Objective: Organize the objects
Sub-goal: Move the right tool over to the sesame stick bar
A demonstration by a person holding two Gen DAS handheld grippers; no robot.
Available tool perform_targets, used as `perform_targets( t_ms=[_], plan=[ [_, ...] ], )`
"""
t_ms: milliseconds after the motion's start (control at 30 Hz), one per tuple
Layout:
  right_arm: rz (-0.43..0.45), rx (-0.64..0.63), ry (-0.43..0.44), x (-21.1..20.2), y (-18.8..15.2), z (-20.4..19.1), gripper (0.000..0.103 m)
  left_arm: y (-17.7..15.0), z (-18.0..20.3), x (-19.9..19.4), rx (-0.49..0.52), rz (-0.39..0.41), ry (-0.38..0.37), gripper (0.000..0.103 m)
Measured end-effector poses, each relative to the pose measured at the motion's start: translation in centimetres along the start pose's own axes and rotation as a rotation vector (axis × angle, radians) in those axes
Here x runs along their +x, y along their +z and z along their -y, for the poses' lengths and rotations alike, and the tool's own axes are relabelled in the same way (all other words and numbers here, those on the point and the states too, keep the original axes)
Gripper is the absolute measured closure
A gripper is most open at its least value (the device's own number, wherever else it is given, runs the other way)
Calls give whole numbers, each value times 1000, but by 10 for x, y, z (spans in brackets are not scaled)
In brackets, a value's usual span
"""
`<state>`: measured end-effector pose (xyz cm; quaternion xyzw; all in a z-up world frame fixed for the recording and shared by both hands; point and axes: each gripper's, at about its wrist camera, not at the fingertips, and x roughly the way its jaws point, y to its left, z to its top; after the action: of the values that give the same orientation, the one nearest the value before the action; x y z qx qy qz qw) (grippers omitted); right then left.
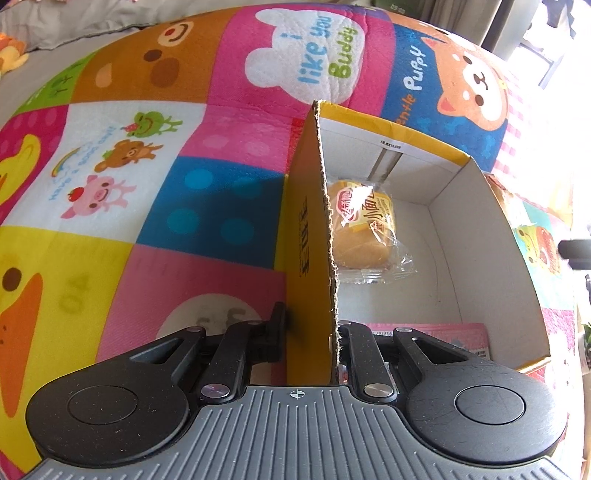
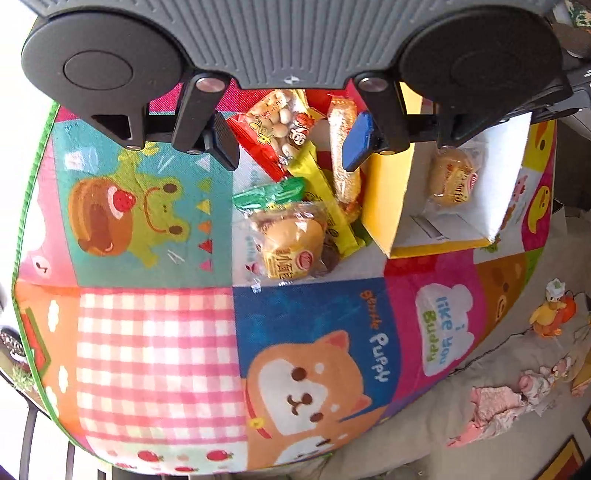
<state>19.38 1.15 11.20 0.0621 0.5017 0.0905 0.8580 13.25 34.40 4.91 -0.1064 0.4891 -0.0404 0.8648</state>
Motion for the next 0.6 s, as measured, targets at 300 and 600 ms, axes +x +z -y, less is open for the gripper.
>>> perform_targets(
  t_ms=[300, 600],
  plan=[
    [-73, 17, -21, 35, -18, 10, 41, 0, 0, 0, 1, 0, -1, 87],
    [-88, 79, -28, 44, -19, 26, 37, 0, -1, -1, -2, 2, -2, 87]
  ],
)
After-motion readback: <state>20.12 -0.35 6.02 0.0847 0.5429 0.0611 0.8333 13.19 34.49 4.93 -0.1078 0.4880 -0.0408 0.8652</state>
